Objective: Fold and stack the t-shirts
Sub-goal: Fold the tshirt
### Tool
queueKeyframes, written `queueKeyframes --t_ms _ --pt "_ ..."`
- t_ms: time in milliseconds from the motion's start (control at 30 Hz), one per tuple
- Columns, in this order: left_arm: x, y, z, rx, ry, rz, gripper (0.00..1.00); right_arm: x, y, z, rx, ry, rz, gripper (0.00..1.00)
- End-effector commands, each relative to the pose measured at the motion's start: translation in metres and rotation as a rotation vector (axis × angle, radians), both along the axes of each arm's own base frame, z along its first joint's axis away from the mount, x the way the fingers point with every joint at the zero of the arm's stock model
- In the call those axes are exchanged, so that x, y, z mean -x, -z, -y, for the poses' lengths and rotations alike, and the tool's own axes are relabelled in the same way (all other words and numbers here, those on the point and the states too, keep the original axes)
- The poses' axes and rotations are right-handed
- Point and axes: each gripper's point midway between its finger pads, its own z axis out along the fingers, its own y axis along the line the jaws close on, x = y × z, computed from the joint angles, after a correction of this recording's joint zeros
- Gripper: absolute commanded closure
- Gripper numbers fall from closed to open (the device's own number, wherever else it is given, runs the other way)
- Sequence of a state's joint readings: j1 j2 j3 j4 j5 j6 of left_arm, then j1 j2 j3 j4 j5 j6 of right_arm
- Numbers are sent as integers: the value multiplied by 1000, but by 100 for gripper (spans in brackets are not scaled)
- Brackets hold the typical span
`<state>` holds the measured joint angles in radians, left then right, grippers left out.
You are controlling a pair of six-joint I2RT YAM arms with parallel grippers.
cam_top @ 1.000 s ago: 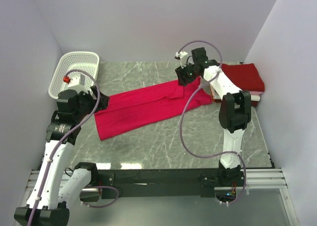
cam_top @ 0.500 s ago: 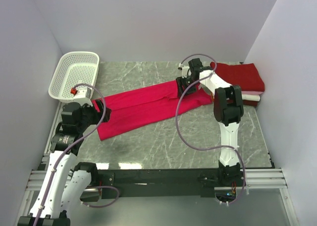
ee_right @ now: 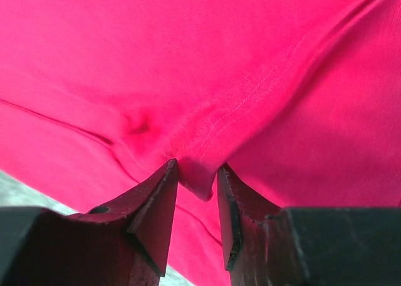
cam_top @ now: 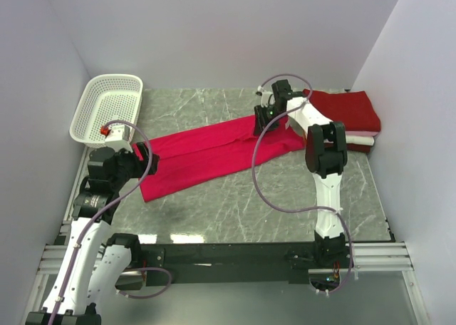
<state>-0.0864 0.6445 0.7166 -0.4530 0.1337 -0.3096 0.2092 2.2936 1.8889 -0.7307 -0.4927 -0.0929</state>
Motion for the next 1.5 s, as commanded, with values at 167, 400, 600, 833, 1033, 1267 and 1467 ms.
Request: queueKeyframes --t_ms 167,400,600,833,1033,1267,1467 --pt "-6 -5 -5 -20 -23 27 24 -42 -44 -70 -164 -60 72 51" --pt "-6 -4 -7 -20 -35 23 24 -59 -78 -86 -168 -98 230 42" --pt "-6 -6 -7 -20 -33 34 23 3 -111 -68 -188 -437 392 41" --pt "-6 -22 -10 -10 -59 93 22 139 -111 -93 -24 -989 605 39" --pt "8 -81 -12 71 -98 198 22 190 -70 -176 214 -1197 862 34" --pt "22 -79 5 203 -64 132 20 184 -93 -214 116 -1013 728 37" --pt "6 2 56 454 81 -155 34 128 -95 -73 103 -666 505 39"
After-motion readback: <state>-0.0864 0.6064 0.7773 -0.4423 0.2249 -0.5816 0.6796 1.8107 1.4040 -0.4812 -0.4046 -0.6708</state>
